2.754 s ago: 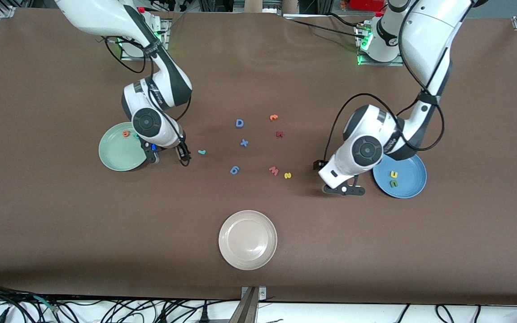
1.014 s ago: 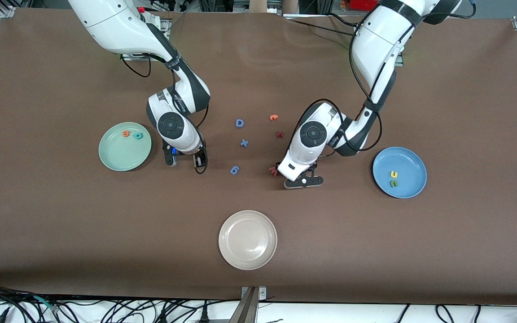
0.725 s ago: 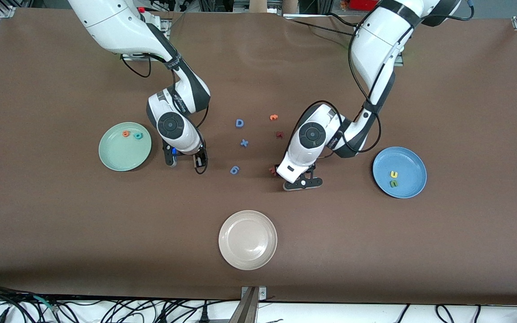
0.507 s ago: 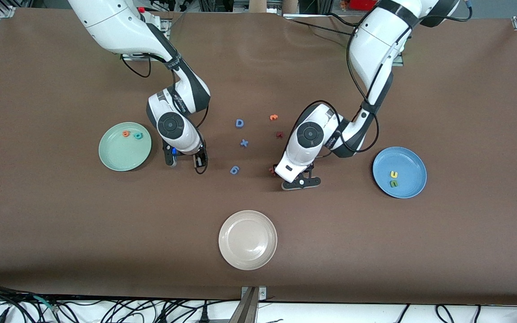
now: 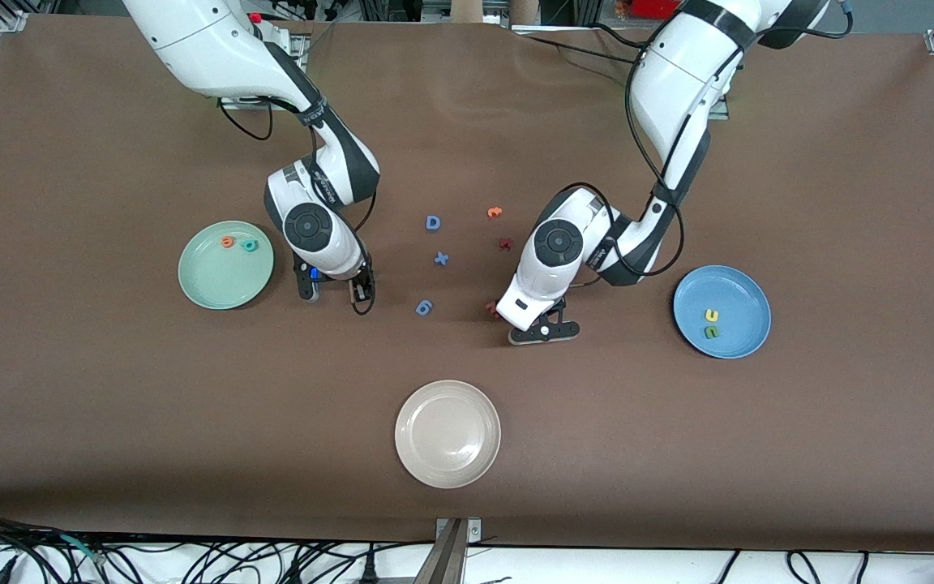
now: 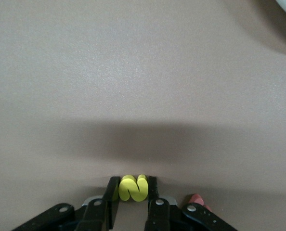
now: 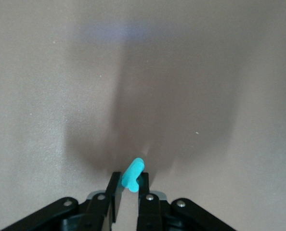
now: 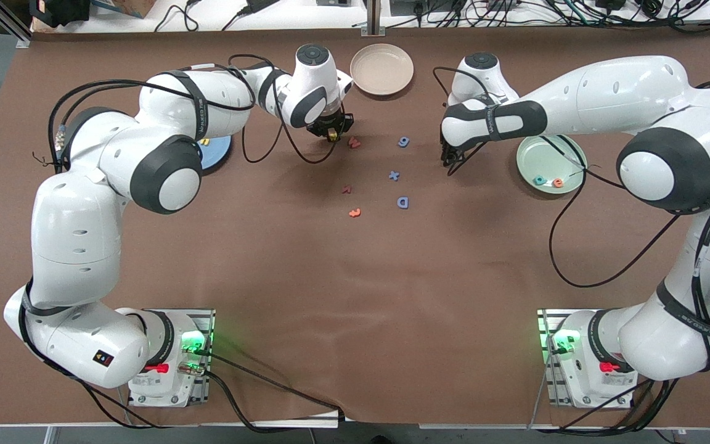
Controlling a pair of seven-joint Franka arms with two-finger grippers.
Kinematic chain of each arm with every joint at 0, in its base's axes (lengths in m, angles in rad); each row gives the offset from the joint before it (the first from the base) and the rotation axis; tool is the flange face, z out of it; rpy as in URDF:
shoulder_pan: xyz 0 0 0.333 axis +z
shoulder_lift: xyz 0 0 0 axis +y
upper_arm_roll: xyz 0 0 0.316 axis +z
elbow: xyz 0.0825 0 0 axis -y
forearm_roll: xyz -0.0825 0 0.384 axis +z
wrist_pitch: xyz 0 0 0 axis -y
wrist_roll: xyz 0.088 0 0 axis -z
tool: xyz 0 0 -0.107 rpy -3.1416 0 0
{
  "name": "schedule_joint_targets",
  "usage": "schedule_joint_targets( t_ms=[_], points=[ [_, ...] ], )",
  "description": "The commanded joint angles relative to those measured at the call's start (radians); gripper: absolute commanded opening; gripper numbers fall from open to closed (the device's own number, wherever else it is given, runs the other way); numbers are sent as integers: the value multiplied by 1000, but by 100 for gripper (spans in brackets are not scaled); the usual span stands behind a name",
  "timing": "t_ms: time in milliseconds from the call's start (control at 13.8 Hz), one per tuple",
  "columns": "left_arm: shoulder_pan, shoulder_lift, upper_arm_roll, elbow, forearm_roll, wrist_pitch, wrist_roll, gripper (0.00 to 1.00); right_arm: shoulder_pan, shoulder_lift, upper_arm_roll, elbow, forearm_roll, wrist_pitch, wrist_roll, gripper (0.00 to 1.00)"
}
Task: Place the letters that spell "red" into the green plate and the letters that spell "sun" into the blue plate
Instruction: 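Grasp the teal l with the right gripper while the left gripper grasps the 2, then release the l and 2 onto the green and blue plates with both grippers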
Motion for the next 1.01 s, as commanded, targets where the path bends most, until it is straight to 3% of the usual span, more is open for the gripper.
schedule_joint_targets(
  t_ms=[0,217,507,942],
  points=[
    [-11,19,12,24,30,-6,-22,5,6,13,-5,-4,11,-9,-21,12],
    [26,-1,13,26,34,-50,-2,1,5,5,-6,2,11,-12,-24,12],
    [120,-45,4,104,24,-286,168,1,-6,-28,-12,65,9,-162,-72,12],
    [304,-51,12,161,33,-538,581,2,-21,-101,-118,129,15,-429,-315,12]
  ],
)
